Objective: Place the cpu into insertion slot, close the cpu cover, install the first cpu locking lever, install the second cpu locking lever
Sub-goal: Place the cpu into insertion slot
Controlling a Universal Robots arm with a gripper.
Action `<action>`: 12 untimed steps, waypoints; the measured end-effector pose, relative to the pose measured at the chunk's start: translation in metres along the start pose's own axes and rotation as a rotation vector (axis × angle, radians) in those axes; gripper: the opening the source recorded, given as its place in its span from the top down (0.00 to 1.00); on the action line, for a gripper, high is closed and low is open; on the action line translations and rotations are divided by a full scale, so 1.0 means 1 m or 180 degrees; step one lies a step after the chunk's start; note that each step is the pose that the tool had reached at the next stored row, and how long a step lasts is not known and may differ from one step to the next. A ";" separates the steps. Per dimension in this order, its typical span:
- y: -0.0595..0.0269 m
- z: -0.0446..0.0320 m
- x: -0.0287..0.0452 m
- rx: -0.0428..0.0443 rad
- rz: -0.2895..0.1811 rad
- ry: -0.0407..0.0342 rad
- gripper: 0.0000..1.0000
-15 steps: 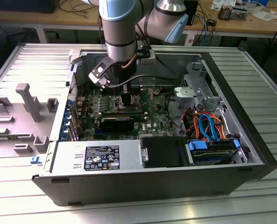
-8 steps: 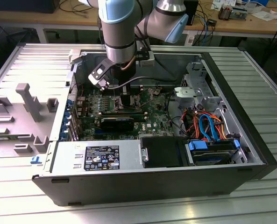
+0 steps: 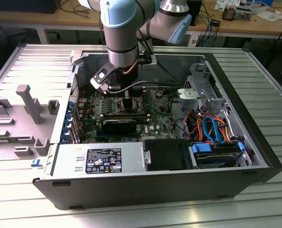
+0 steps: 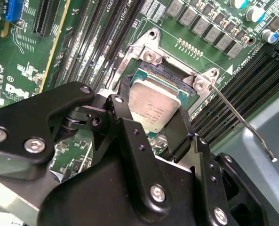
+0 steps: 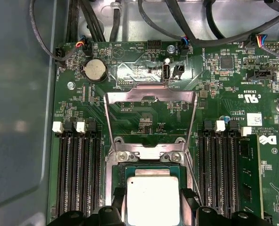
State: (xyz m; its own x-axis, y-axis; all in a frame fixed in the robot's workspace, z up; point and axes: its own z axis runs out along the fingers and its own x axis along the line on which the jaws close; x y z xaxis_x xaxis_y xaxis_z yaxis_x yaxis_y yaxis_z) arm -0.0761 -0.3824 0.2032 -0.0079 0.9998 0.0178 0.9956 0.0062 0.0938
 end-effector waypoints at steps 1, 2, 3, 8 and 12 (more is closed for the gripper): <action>0.0000 0.0001 0.0001 0.0000 0.0000 0.0001 0.46; 0.0000 0.0002 0.0003 -0.0001 0.0000 0.0001 0.46; 0.0000 0.0002 0.0007 -0.0001 0.0001 0.0001 0.46; 0.0000 0.0009 0.0025 0.0001 0.0003 0.0001 0.46; -0.0001 0.0015 0.0024 0.0001 0.0022 -0.0001 0.46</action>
State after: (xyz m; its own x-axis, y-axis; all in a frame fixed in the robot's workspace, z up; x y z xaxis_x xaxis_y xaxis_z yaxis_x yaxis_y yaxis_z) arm -0.0761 -0.3799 0.2017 -0.0011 0.9998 0.0179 0.9956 -0.0006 0.0935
